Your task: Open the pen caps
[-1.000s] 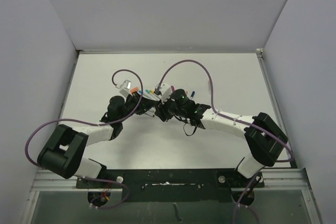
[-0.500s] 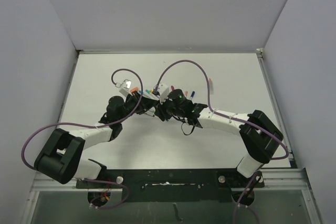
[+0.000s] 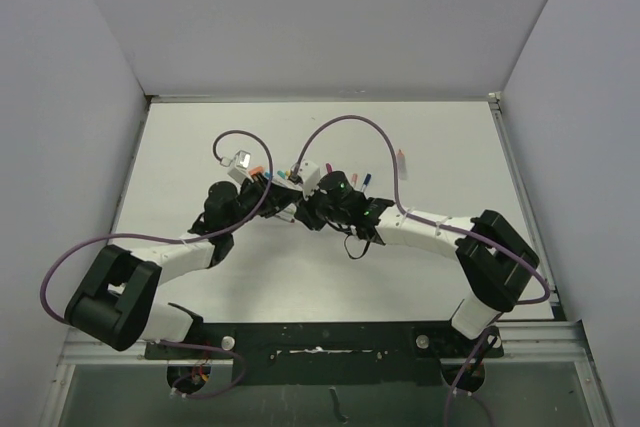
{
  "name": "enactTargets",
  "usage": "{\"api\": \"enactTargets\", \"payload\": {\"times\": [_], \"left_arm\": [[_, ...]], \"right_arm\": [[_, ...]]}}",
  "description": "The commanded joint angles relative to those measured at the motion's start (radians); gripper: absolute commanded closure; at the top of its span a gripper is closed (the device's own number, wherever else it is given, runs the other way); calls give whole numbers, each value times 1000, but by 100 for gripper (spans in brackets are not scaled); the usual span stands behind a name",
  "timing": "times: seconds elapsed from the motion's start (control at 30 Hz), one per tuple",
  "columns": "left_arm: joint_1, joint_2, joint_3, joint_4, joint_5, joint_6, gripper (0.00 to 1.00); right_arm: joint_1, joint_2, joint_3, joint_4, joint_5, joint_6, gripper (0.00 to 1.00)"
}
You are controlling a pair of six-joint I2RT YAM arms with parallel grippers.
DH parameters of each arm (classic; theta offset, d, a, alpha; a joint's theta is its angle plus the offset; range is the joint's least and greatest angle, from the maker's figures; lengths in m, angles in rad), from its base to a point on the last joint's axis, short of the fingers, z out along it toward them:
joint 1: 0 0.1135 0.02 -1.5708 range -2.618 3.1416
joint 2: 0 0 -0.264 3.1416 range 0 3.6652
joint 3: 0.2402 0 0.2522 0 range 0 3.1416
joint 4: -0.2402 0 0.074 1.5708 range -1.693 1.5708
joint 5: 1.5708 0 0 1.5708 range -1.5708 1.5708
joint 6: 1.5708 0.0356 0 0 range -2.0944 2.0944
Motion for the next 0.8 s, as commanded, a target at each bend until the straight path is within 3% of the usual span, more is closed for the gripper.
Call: {"api": "enactTargets", "payload": {"times": [0.0, 0.3, 0.53, 0.77], "left_arm": [[46, -36, 72, -78, -87, 35, 100], [228, 31, 264, -210, -56, 97, 100], [266, 82, 325, -229, -48, 106, 100], [319, 136, 468, -465, -70, 235, 100]], "right_arm": [[0, -69, -8, 20, 22, -5, 100], [-28, -204, -161, 2, 36, 21, 100], [-82, -264, -200, -19, 25, 20, 100], [-282, -256, -83, -188, 110, 113, 100]]}}
